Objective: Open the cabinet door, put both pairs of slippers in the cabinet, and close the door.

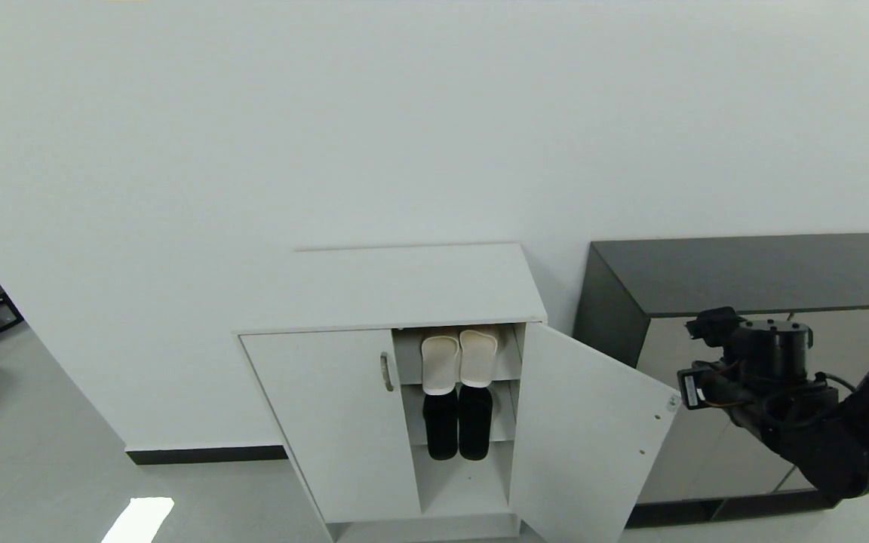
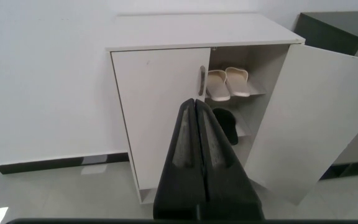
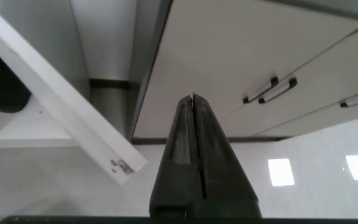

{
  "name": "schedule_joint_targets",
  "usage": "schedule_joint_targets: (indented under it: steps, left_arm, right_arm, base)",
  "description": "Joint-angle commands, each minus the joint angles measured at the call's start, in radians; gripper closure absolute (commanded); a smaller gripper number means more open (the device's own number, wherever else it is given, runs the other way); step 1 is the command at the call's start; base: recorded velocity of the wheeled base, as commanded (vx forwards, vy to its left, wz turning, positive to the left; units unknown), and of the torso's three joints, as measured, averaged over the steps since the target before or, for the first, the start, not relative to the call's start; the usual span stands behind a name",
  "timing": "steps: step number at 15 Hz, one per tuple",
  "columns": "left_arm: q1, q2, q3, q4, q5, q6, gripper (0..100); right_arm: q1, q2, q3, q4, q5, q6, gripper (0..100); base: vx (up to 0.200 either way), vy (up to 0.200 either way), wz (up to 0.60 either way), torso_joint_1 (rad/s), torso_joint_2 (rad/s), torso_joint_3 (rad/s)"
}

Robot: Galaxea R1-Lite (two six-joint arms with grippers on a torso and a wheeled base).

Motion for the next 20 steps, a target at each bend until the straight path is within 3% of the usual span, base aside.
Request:
schedule_joint_targets:
  steps: [1,14,17,20]
  left_arm:
    - [0.000,-0.002,0.000,0.000,0.000,0.000,100]
    - [0.000,0.000,0.000,0.000,0.000,0.000,100]
    - [0.000,0.000,0.000,0.000,0.000,0.000,100]
    - [0.000,-0.002,0.000,0.000,0.000,-0.002,100]
  right_arm:
    - [0.001,0.026,0.000,-0.001,-0.001,0.000,100]
    - [0.079,0.086,0.026,-0.007,-0.001,0.007,100]
    - [0.182,0.049,0.095,-0.072,-0.004,0.007,100]
    - [0.358,0.046,0.159,-0.150,-0.014,0.034,100]
  base:
    - [0.000,0.000,0.00,0.000,0.00,0.000]
    - [0.000,0.000,0.00,0.000,0.00,0.000]
    - [0.000,0.000,0.00,0.000,0.00,0.000]
    - [0.000,0.000,0.00,0.000,0.00,0.000]
